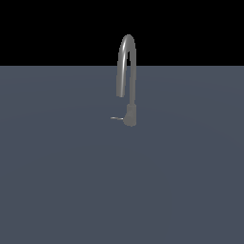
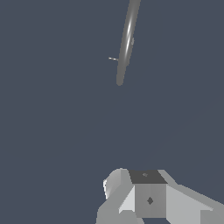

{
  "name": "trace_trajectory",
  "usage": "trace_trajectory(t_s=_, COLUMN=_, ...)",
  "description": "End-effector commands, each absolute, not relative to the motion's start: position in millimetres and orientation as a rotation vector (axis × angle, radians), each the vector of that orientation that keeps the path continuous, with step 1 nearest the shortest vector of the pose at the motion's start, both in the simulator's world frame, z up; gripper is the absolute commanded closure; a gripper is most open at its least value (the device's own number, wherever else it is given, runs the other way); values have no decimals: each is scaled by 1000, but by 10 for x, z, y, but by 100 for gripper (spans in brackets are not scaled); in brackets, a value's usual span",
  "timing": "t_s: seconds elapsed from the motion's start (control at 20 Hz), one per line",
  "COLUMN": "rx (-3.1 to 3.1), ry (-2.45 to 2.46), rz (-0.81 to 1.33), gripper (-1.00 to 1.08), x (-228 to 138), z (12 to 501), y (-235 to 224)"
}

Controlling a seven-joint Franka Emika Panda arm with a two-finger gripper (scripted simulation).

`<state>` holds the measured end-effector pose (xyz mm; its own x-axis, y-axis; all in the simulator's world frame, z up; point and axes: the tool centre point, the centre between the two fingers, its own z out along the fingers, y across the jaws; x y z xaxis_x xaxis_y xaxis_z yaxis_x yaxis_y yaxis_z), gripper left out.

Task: Turn on the faucet by rotating a designated handle.

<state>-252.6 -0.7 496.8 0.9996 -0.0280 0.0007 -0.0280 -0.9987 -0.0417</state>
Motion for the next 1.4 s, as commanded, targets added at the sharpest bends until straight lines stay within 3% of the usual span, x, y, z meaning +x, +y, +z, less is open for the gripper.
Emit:
trace_trajectory(t_s=0.0, rx=-3100, ry=43, rz=-2, gripper=108, x=-2526, z=4968, y=-7)
trace_trajectory(t_s=0.6, rx=-3224, ry=-172, rz=23, gripper=108, x=-2285, z=4782, y=90)
trace_trajectory(t_s=1.35, rx=-3496, ry=-975, rz=114, gripper=108, x=-1629, z=4078, y=426)
